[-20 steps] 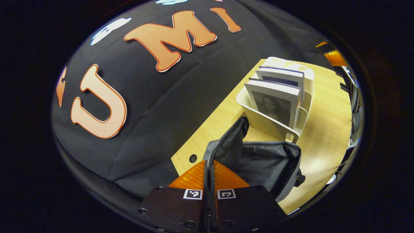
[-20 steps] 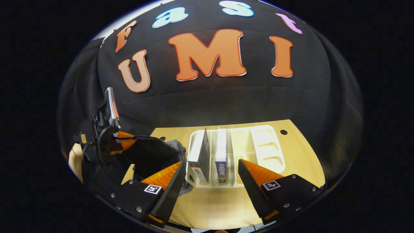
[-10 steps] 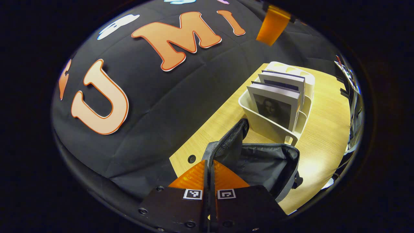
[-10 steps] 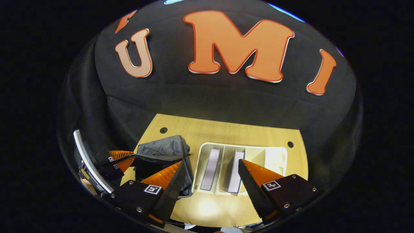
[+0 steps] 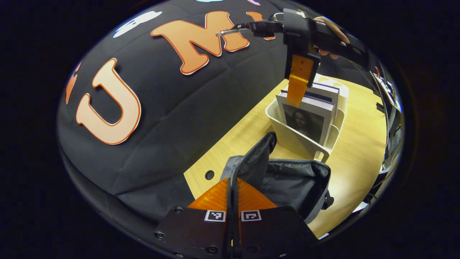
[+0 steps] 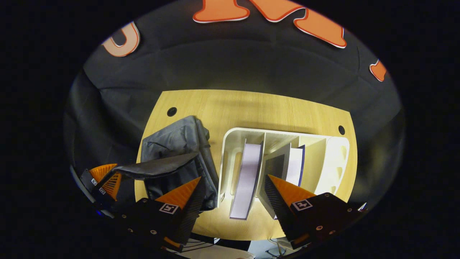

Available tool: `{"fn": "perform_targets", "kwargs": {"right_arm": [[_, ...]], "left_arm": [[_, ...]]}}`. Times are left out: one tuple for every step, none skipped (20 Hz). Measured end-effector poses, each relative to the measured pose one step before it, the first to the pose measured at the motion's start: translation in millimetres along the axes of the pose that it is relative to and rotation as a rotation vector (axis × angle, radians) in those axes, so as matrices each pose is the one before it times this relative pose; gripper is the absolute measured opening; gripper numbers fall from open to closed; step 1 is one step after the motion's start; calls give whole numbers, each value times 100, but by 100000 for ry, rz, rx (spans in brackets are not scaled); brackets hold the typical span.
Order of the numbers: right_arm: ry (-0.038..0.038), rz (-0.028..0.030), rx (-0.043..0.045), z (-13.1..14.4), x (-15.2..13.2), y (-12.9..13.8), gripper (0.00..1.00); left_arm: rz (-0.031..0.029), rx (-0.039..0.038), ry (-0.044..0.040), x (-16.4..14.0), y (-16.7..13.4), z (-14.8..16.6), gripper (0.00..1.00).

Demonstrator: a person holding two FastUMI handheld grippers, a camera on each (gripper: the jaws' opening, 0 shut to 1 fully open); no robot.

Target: Open the schoolbag, grab two books from the bookshelf and put them into the schoolbag.

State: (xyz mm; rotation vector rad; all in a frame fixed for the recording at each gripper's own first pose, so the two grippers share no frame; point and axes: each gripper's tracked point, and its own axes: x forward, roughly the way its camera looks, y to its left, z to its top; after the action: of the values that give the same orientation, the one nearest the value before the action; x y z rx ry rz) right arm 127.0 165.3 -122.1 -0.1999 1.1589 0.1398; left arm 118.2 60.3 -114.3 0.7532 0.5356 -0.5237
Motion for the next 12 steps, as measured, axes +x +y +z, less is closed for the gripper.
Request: {"fn": "perform_targets", "kwargs": {"right_arm": [[1397, -978, 168, -118, 785, -109, 98], [1748, -899, -250, -65, 695, -128, 98], [1010, -1083, 25, -18, 803, -280, 98], [1587, -947, 554, -115, 734, -204, 98], [1603, -155, 1046, -196, 736, 60, 98], [1746, 537, 1145, -191, 745, 140, 98], [1142, -47, 934, -134, 679, 11, 96], [1093, -786, 235, -77, 798, -73, 90], [897, -919, -63, -192, 662, -121, 88], [415, -488, 273, -37, 577, 59, 79], [419, -616, 934, -53, 498, -12, 65], [956, 453, 1695, -277, 202, 155, 51]], "left_arm": [[-631, -46, 486, 152, 108, -5, 1], [-1134, -362, 36, 326, -41, 38, 1], [-1092, -332, 102, 203, -26, 100, 1], [-716, 134, -26, 186, 18, 13, 1], [-807, 494, 556, 256, -77, -50, 1], [-432, 327, 175, 90, 80, -108, 1], [-732, -164, 321, 87, -34, -8, 1], [-1144, -430, 783, 171, -90, -228, 1], [-766, -534, 282, 87, -151, 46, 0], [-358, -403, -177, 15, 86, -96, 1], [-162, -316, 63, -6, 34, 3, 1], [-77, -445, -90, 36, 188, -34, 0]]}}
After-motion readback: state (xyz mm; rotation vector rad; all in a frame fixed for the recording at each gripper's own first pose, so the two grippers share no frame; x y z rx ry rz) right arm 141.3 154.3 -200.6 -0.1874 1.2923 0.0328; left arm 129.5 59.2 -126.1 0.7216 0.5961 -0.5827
